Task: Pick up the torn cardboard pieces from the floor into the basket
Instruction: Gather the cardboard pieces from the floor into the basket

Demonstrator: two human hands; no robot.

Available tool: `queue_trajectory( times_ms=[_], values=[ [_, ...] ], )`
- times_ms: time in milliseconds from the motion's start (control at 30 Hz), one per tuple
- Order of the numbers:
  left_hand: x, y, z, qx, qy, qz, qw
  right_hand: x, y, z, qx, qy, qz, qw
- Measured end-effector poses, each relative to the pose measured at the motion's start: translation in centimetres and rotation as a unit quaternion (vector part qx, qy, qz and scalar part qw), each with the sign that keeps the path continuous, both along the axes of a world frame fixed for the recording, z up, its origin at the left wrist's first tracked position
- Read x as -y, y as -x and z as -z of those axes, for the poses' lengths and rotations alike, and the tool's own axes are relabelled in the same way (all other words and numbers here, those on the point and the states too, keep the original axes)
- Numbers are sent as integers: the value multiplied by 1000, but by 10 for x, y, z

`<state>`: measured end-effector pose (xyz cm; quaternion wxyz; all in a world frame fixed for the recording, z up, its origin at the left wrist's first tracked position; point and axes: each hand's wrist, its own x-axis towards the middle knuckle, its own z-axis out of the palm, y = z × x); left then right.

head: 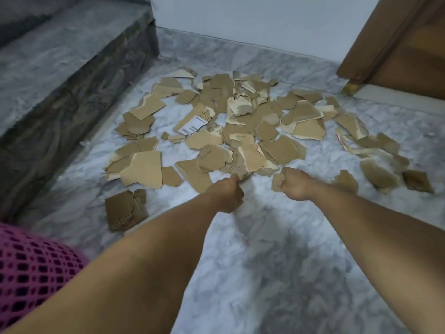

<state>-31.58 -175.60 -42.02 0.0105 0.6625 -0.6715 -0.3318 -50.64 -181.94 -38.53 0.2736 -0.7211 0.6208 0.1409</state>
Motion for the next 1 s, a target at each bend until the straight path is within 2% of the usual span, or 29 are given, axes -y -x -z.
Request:
queue_trajectory(
  times_ms=[133, 267, 400, 600, 733, 900, 1000],
  values=[
    [14, -42, -28, 28, -8, -60, 998, 14, -35, -15, 24, -7, -6, 1000],
    [22, -67, -53, 64, -46, -78, 994, 28, -54, -48, -2, 7, -61, 998],
    [38, -77, -72, 36, -39, -101, 994, 59, -65, -89, -18, 39, -99, 994],
    [63, -96, -90, 23, -9, -175, 984, 104, -89, -112, -74, 20, -176, 981],
    [77, -110, -78, 34, -50, -179, 982, 117, -103, -96, -108, 45, -241, 964],
    [92, -107, -28, 33, -66, -196, 978, 131, -93, -16, -70, -40, -233, 969],
    [95, -95, 9, 44, -54, -221, 973, 134, -83, 25, -33, -18, -225, 974]
  ],
)
